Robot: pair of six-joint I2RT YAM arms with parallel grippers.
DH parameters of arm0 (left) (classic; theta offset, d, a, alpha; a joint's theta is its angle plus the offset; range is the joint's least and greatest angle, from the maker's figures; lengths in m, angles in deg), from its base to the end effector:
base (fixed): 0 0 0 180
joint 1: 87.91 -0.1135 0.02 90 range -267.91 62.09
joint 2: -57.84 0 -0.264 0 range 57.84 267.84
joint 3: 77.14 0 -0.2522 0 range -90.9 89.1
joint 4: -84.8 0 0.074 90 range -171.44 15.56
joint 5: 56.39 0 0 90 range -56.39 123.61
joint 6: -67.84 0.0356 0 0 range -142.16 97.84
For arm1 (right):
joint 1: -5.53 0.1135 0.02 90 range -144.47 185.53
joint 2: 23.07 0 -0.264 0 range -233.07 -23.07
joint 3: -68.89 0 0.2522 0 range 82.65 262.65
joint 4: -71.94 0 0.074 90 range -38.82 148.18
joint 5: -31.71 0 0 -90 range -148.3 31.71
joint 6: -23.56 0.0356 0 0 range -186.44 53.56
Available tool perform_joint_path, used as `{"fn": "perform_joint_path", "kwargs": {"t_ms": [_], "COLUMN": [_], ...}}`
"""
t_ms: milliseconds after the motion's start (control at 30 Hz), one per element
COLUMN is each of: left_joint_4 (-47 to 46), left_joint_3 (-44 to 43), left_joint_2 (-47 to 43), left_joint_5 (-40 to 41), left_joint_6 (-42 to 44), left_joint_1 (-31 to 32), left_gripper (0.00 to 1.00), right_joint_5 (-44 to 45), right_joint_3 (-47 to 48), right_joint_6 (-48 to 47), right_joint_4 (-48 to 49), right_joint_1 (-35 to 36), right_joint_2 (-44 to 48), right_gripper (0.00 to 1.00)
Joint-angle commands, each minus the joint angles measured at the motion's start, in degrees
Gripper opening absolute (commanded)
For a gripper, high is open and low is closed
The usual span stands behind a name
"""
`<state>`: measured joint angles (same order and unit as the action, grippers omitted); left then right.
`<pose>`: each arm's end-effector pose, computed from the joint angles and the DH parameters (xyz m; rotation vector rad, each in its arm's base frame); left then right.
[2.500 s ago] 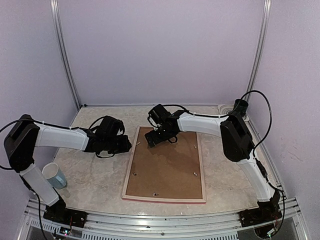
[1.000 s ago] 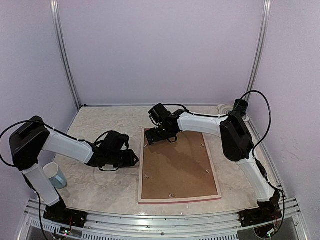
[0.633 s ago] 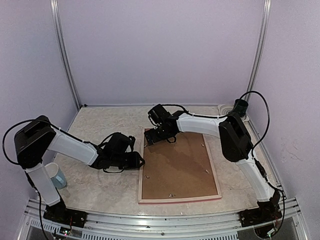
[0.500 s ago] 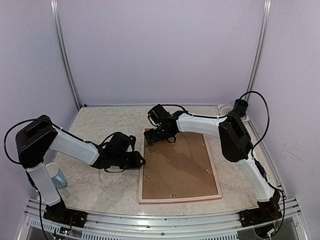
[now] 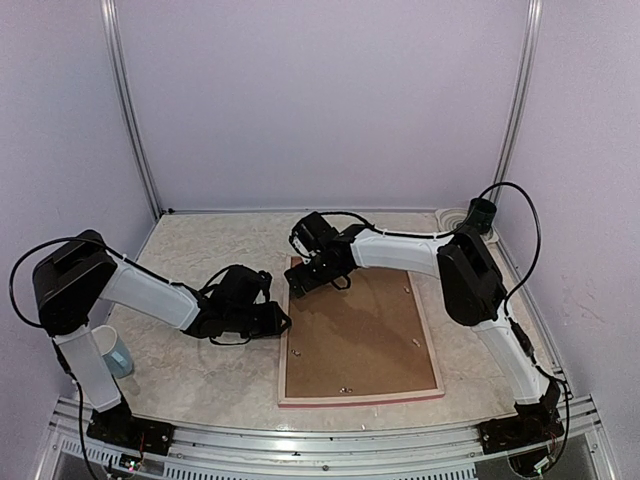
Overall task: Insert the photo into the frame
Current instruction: Adjust the fastener on the backboard.
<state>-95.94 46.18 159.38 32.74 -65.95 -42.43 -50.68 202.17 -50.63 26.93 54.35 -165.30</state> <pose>0.2312 -0.2359 0.1180 0.0445 2.4782 -0.7504 0.3605 0.4049 0.1476 -0.6651 2.4370 0.2972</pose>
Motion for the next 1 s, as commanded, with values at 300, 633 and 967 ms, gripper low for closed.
{"fn": "perform_joint_path", "kwargs": {"t_ms": [300, 633, 967], "left_joint_4": [3.6, 4.0, 7.9], "left_joint_3": [0.0, -0.6, -4.2], "left_joint_2": [2.7, 1.7, -1.8], "left_joint_5": [0.7, 0.7, 3.8], "left_joint_6": [-1.0, -0.9, 0.6], "left_joint_1": [0.7, 0.7, -0.3], "left_gripper": [0.22, 0.23, 0.29], "right_joint_5": [-5.0, -6.9, -1.4], "right_joint_3": [-5.5, -8.2, -7.7], "right_joint_6": [-6.2, -3.6, -2.8], "right_joint_4": [-8.3, -1.8, -0.4], "right_joint_1": [2.1, -0.1, -2.1], "right_joint_2": [1.1, 11.7, 9.5], "right_gripper": [0.98, 0.98, 0.97]}}
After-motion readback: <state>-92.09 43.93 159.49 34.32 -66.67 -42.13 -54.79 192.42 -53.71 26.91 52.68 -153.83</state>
